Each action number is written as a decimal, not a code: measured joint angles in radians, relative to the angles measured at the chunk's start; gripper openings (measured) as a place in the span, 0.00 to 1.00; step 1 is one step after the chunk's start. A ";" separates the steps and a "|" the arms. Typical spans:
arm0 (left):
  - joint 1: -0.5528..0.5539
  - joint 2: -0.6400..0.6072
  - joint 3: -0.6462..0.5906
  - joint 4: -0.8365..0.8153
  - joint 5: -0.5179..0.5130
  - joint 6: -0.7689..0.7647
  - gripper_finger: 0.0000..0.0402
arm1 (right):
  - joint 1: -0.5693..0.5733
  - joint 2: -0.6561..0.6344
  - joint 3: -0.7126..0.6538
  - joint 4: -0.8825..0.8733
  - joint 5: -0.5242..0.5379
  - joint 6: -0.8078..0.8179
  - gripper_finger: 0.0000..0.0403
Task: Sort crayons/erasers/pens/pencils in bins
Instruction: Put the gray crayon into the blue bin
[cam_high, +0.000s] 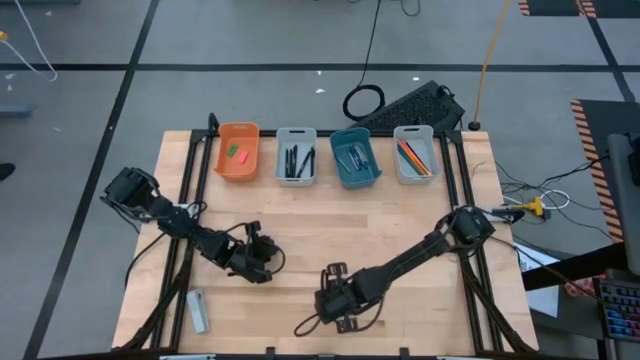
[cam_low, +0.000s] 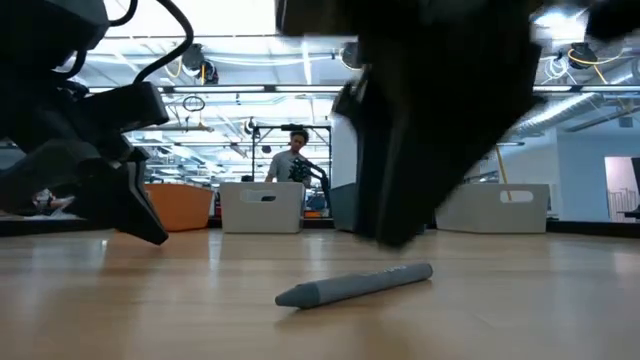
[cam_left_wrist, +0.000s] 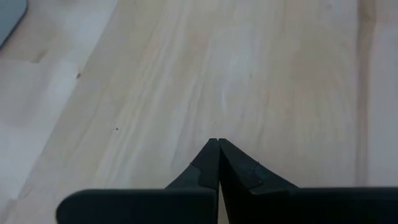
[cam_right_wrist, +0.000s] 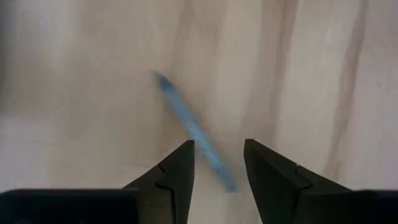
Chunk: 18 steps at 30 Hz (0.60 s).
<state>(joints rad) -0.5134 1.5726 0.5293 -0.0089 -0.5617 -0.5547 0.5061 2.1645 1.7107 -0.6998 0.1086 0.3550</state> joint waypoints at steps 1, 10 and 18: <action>-0.002 0.000 0.000 0.005 0.000 0.001 0.01 | -0.003 0.014 -0.001 -0.005 0.000 -0.041 0.33; -0.033 0.000 0.000 0.013 0.000 -0.004 0.02 | -0.015 0.045 -0.001 -0.001 -0.005 -0.242 0.32; -0.039 0.000 0.000 0.010 0.009 -0.027 0.04 | -0.054 0.045 -0.013 0.022 -0.032 -0.017 0.28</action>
<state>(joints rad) -0.5522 1.5726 0.5297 0.0013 -0.5531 -0.5813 0.4516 2.2097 1.6981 -0.6775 0.0770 0.3381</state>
